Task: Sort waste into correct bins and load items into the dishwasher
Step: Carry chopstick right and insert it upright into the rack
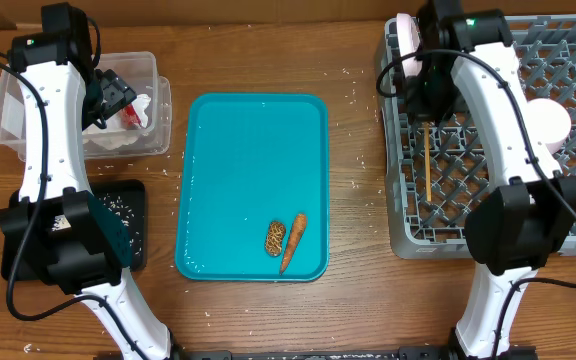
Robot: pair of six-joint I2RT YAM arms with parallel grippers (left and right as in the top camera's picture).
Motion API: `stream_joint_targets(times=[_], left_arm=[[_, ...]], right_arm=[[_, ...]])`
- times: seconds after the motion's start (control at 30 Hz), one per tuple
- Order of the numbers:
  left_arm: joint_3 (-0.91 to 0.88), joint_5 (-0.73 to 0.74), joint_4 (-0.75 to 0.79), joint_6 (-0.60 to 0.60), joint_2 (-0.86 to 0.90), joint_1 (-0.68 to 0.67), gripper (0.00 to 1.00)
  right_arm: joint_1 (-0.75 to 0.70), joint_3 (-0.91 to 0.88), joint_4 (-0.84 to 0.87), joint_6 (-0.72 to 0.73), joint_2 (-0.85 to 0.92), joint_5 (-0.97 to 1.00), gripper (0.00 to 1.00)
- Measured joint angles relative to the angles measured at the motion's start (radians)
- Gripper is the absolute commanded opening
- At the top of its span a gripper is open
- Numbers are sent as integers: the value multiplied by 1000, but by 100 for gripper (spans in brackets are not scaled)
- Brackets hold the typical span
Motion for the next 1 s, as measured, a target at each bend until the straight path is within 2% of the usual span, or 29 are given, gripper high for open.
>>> stream_joint_targets(times=[0.2, 0.47, 0.77, 1.0], left_arm=[[0, 0, 0, 0, 0, 0, 100], [0, 0, 0, 0, 0, 0, 100], [0, 0, 0, 0, 0, 0, 100], [0, 0, 0, 0, 0, 0, 100]], right_arm=[[0, -76, 29, -45, 0, -40, 4], [0, -76, 21, -58, 0, -52, 4], [0, -77, -80, -62, 0, -62, 4], [0, -77, -74, -97, 0, -104, 5]])
